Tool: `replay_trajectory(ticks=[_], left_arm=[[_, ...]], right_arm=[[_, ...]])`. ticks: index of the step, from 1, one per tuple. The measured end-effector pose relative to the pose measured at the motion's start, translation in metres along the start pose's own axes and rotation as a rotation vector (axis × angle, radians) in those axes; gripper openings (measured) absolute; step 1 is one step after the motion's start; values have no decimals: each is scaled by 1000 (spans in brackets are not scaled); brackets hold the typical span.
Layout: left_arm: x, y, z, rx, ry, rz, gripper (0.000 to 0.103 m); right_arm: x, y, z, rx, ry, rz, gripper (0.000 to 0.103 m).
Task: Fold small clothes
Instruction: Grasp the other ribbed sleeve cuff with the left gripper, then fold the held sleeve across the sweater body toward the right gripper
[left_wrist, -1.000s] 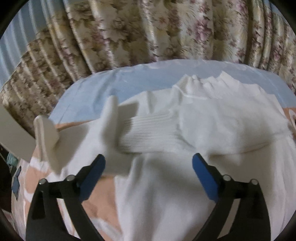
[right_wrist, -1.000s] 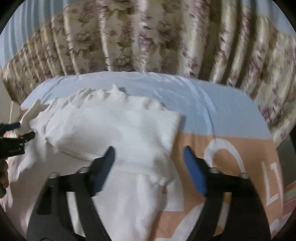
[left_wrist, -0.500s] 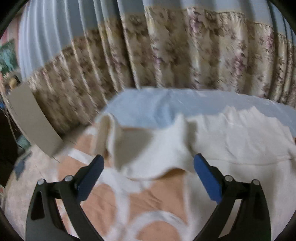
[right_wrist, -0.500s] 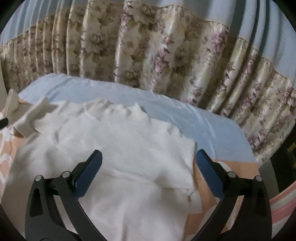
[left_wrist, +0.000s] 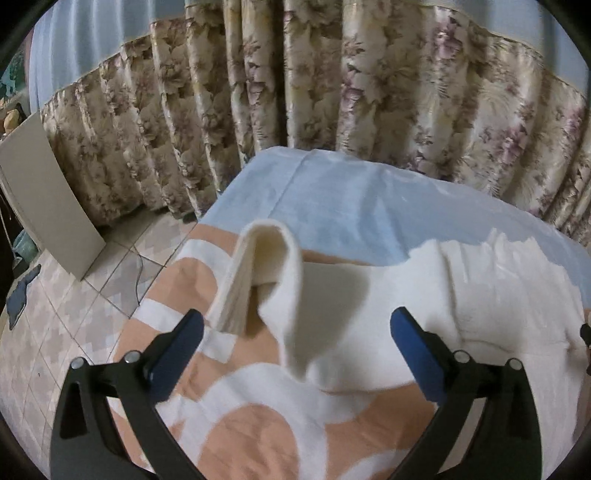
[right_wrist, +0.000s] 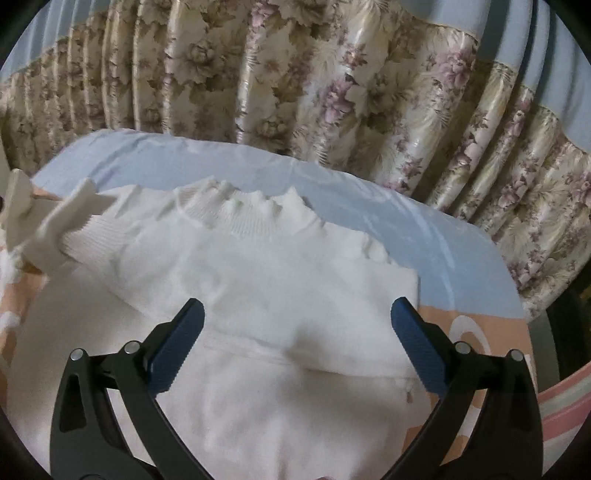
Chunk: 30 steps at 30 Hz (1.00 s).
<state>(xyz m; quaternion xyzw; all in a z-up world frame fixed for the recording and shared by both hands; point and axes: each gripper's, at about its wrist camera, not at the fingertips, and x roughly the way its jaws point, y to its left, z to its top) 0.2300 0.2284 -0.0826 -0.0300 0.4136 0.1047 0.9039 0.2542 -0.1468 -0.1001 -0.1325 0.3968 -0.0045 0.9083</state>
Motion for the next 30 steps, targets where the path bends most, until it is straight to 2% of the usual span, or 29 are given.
replay_trajectory(ticks=[5, 9, 12, 14, 16, 17, 18, 19, 20, 21, 22, 26, 30], left_arm=[[24, 14, 7, -11, 50, -28, 101], [28, 27, 12, -85, 24, 5, 101], [31, 40, 17, -172, 23, -13, 101], [34, 42, 21, -167, 29, -9, 99], [41, 37, 23, -132, 46, 8, 93], [45, 35, 23, -120, 52, 8, 91], [50, 35, 24, -113, 61, 6, 79], [58, 34, 23, -106, 85, -1, 59], [63, 33, 23, -105, 100, -15, 50], [67, 33, 22, -105, 112, -34, 32], [72, 33, 21, -102, 122, -53, 24], [72, 27, 21, -81, 106, -76, 16], [53, 4, 26, -53, 58, -159, 13]], right_arm=[[4, 4, -2, -46, -17, -51, 100], [8, 11, -5, -66, -15, -39, 100], [11, 19, -10, -99, -8, -28, 100], [13, 24, -13, -124, -7, -35, 100], [14, 28, -16, -145, -7, -41, 100], [15, 29, -16, -146, -6, -40, 100], [15, 29, -17, -145, -5, -37, 100], [14, 28, -17, -142, -6, -35, 100], [14, 28, -17, -140, -9, -36, 100], [12, 27, -17, -138, -13, -39, 100], [11, 25, -16, -136, -17, -40, 100], [9, 19, -15, -127, -26, -36, 100], [6, 9, -15, -105, -41, -50, 100]])
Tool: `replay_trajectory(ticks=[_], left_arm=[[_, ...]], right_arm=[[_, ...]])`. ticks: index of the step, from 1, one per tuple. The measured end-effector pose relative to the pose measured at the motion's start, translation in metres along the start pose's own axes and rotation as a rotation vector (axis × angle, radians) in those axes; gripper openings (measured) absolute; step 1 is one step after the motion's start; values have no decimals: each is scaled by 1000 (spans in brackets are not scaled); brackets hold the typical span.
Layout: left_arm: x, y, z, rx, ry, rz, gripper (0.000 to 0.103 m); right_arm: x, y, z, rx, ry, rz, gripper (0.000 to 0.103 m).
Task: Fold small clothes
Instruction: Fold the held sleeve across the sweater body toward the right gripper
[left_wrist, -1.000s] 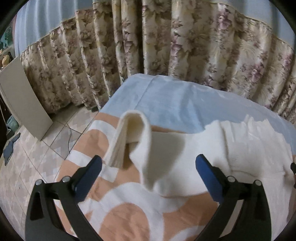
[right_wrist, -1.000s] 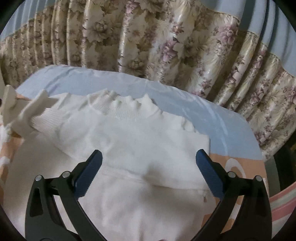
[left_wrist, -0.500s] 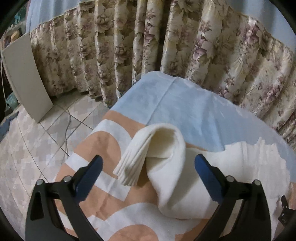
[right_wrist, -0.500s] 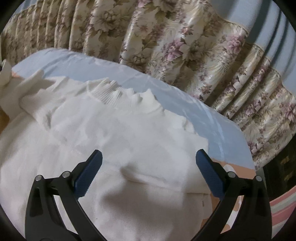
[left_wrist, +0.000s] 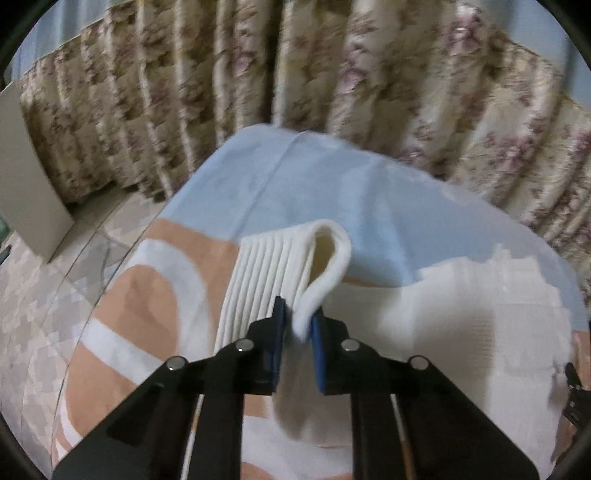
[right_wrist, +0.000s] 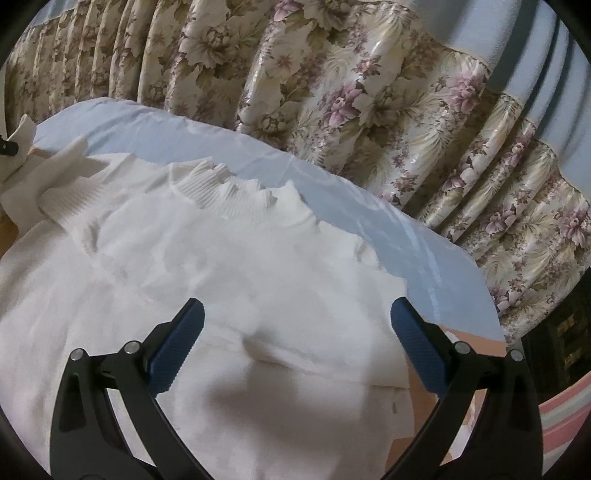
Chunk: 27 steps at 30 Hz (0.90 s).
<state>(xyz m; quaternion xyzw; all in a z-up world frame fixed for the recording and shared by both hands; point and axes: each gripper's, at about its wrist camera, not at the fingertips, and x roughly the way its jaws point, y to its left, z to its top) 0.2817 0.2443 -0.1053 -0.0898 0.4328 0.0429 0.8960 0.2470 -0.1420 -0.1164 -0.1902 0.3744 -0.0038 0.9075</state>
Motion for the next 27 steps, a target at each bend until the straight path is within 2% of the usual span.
replay_trajectory(ticks=[3, 10, 13, 15, 17, 18, 20, 21, 22, 27], left_arm=[[-11, -31, 0, 44, -25, -69, 13], [-32, -167, -19, 260, -47, -233, 13], [-32, -217, -30, 322, -36, -296, 13], [-27, -242, -40, 349, 3, -351, 13], [-19, -261, -53, 401, 37, -361, 13], [-14, -268, -60, 423, 57, -351, 15], [-6, -273, -72, 439, 92, -331, 35], [-5, -272, -76, 433, 103, -331, 51], [-6, -268, -78, 426, 102, -335, 61], [-26, -235, -75, 375, 70, -325, 74]], right_arm=[[1, -16, -1, 44, 5, 7, 100], [8, -64, -10, 197, 35, 25, 100], [10, -78, -15, 221, 44, 12, 100], [12, -87, -19, 225, 49, -10, 99], [16, -97, -24, 248, 68, -7, 98], [18, -99, -26, 259, 75, -1, 97], [24, -106, -31, 289, 98, 47, 96], [26, -108, -34, 300, 106, 74, 94], [29, -109, -36, 311, 118, 100, 92], [32, -104, -37, 310, 131, 157, 86]])
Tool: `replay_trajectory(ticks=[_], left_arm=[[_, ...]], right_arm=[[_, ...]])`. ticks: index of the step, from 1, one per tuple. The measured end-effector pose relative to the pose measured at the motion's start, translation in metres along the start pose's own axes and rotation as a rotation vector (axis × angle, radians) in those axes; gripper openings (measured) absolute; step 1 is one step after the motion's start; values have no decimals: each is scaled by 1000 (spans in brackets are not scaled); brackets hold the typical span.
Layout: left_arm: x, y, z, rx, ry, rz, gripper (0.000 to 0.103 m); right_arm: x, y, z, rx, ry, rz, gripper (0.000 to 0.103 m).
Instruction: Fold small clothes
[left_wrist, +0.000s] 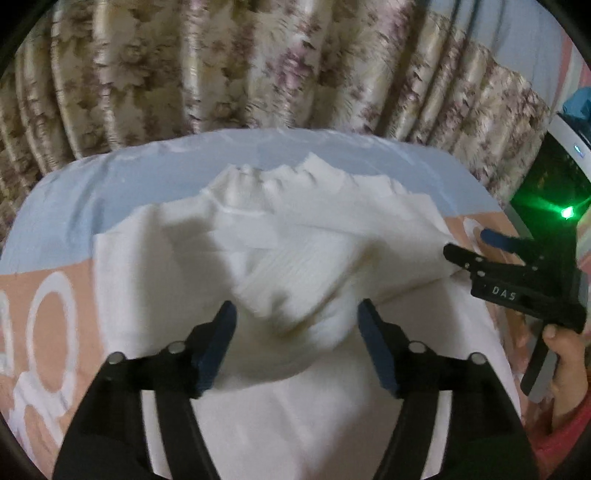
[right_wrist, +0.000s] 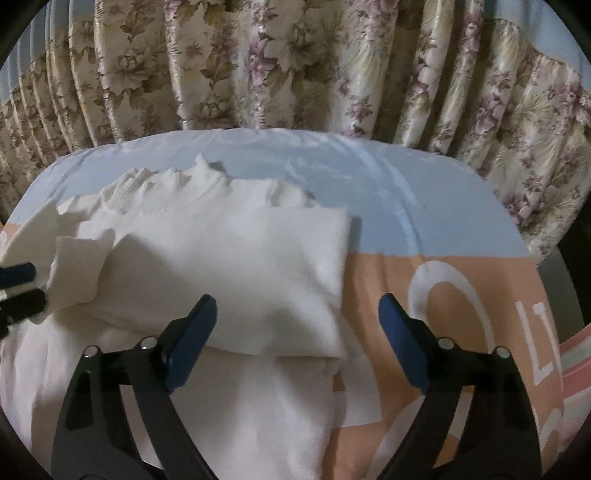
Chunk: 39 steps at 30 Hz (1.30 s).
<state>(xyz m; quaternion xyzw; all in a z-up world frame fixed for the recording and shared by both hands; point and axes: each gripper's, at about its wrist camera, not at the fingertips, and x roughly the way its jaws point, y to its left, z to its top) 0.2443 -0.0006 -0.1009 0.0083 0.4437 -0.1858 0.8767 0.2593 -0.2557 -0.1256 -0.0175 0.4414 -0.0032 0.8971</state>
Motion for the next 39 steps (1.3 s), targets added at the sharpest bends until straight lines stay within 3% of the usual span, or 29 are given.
replay_trajectory(ticks=[5, 9, 15, 16, 18, 19, 20, 21, 25, 30, 34, 37, 39], left_arm=[[-20, 32, -7, -41, -28, 65, 75], [-2, 53, -9, -57, 25, 132, 74], [16, 49, -17, -5, 71, 172, 74], [16, 49, -19, -5, 69, 170, 74], [13, 53, -19, -17, 62, 157, 74], [13, 55, -19, -25, 59, 150, 74], [11, 58, -18, -40, 53, 136, 74], [10, 60, -17, -52, 50, 125, 74], [3, 67, -13, -90, 32, 106, 74], [-7, 70, -9, -111, -19, 135, 83], [-2, 81, -8, -157, -5, 111, 83], [11, 81, -9, -150, 33, 104, 83], [22, 74, -9, -108, 64, 143, 82]], right_arm=[[-11, 23, 6, -63, -17, 103, 82], [-21, 60, 15, -179, -37, 203, 81], [-27, 113, 23, -329, -53, 260, 79], [-23, 121, 23, -357, -43, 252, 75], [-11, 131, 22, -393, -1, 255, 54], [-4, 134, 22, -404, 33, 268, 32], [1, 135, 21, -406, 49, 270, 19], [5, 135, 19, -404, 57, 269, 19], [11, 117, 20, -303, 61, 320, 12], [2, 47, 23, 13, -15, 357, 12], [22, -12, 1, 254, 71, 404, 12], [29, -28, -15, 300, 108, 410, 17], [24, -30, -17, 300, 98, 415, 20]])
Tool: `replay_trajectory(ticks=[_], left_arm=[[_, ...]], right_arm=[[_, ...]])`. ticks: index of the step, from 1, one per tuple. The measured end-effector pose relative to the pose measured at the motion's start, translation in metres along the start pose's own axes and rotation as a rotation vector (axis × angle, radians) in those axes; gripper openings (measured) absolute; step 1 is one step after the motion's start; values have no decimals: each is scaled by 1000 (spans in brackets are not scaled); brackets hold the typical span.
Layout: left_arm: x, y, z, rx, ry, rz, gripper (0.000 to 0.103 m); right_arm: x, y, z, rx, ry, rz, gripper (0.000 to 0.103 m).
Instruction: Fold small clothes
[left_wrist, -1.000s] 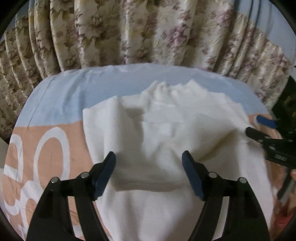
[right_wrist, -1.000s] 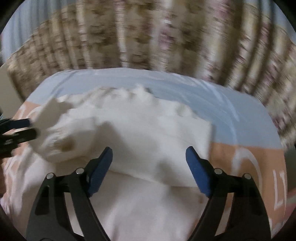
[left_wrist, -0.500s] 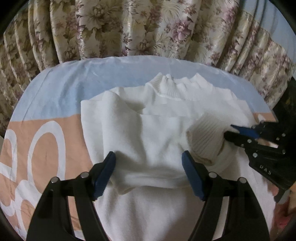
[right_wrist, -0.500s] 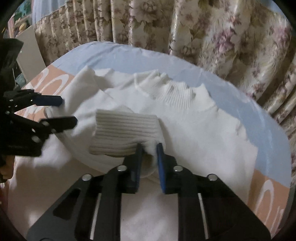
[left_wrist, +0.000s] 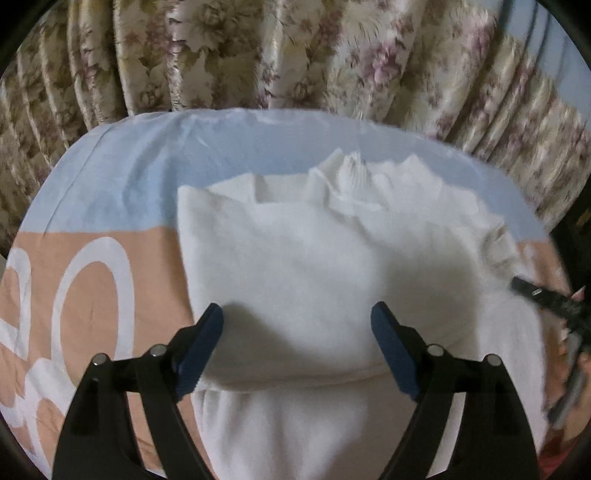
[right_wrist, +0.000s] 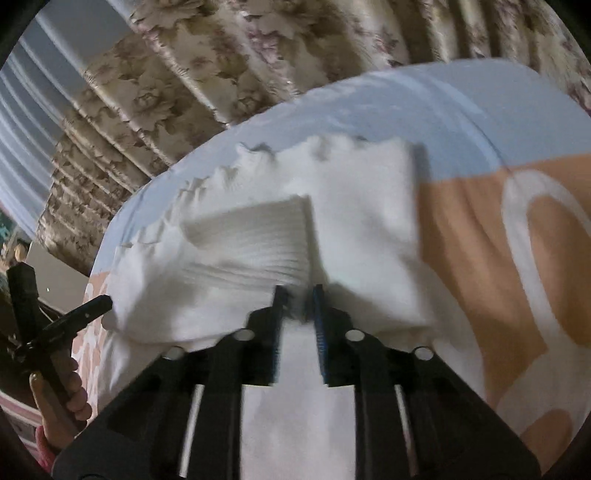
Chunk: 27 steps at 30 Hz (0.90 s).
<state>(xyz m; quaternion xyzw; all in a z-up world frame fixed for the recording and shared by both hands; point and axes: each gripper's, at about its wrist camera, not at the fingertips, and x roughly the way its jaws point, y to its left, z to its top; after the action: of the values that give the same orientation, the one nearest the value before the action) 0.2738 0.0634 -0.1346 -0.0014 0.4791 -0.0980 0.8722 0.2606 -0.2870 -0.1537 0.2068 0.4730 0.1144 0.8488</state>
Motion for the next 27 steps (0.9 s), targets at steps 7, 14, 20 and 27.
replay_trajectory(ticks=[7, 14, 20, 27], left_arm=[[11, -16, -6, 98, 16, 95, 82], [13, -12, -4, 85, 21, 83, 82], [11, -10, -2, 68, 13, 66, 82], [11, -10, 0, 43, 2, 66, 82]], right_arm=[[-7, 52, 13, -266, -41, -97, 48], [45, 107, 8, -522, 98, -145, 49], [46, 102, 11, -519, 54, -170, 11], [-20, 43, 33, -251, -160, -200, 10]])
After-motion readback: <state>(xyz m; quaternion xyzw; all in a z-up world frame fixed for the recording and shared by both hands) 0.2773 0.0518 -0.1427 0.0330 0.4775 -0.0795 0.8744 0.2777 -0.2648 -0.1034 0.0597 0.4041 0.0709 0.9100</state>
